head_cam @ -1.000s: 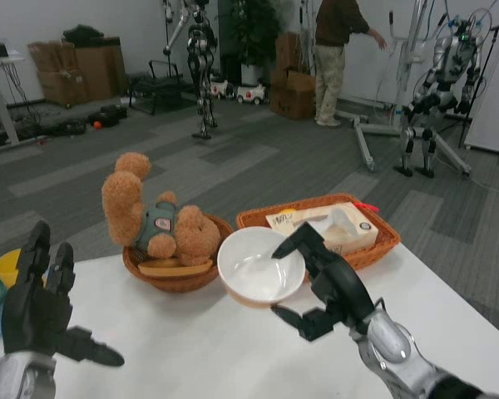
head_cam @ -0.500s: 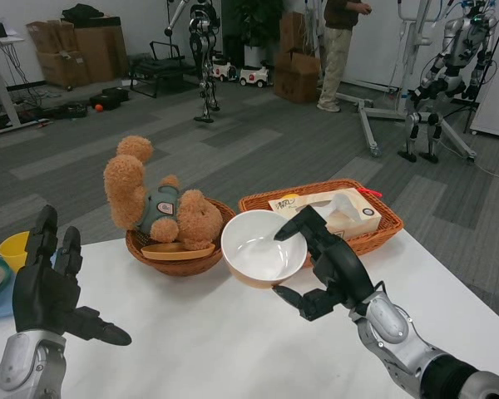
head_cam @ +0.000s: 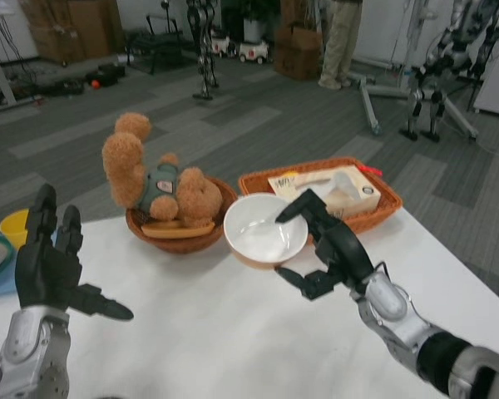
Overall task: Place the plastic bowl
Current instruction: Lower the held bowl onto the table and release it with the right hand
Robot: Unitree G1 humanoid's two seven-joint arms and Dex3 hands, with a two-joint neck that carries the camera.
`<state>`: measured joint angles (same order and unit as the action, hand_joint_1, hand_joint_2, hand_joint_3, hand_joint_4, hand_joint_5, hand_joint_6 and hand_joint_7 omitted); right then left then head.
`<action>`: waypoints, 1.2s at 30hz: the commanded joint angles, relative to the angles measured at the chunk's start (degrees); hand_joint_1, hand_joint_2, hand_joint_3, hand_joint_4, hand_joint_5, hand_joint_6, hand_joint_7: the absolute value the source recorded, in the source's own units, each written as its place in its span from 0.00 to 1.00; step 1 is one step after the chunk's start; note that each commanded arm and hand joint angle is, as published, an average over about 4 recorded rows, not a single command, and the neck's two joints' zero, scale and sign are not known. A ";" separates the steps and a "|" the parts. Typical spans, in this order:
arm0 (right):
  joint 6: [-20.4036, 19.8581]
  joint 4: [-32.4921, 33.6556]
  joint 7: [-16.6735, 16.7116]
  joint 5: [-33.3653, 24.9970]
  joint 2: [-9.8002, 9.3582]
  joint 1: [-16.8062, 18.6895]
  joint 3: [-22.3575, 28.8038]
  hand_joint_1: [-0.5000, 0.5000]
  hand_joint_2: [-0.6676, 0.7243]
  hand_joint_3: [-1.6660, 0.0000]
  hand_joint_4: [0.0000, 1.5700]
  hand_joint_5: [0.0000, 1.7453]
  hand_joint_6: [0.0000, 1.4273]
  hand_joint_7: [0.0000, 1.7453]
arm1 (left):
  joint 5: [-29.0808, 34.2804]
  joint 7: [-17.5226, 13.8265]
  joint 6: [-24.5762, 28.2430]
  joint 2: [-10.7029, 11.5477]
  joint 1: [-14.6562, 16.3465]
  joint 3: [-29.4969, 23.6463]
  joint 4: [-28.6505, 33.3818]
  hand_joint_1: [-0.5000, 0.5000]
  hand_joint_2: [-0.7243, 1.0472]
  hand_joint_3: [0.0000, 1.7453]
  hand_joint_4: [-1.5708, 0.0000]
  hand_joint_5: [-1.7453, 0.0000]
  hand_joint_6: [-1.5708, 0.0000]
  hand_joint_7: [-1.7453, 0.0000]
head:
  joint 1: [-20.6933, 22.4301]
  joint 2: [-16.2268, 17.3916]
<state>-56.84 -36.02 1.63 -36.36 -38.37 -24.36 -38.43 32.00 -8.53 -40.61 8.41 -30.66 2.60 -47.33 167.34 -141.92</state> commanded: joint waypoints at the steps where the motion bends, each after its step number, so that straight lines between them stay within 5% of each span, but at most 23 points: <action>1: -0.20 -3.09 0.30 0.33 -0.13 -0.47 -2.88 0.08 0.05 0.10 0.50 0.94 0.00 0.92 | 0.17 0.18 -0.21 -0.01 -0.76 -0.01 -0.66 0.00 0.15 0.00 1.00 1.00 1.00 1.00 | -0.36 1.41; 20: -0.12 -16.89 0.30 -0.11 0.53 -0.96 -11.76 0.08 0.05 0.10 0.56 0.94 0.01 0.92 | 0.26 0.18 -0.17 0.03 -0.90 0.74 -0.74 0.00 0.15 0.00 1.00 1.00 1.00 1.00 | -2.32 5.14; 36: 0.19 -20.23 0.12 0.20 1.54 -1.09 -16.42 0.08 0.06 0.10 0.58 0.96 0.02 0.92 | 0.61 0.18 -0.26 0.03 0.86 1.13 -0.13 0.00 0.12 0.00 1.00 1.00 1.00 1.00 | -2.15 5.09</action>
<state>-56.67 -56.12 1.62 -36.07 -37.11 -25.12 -54.08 32.22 -8.44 -40.61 8.04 -30.95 3.78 -47.44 165.10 -136.74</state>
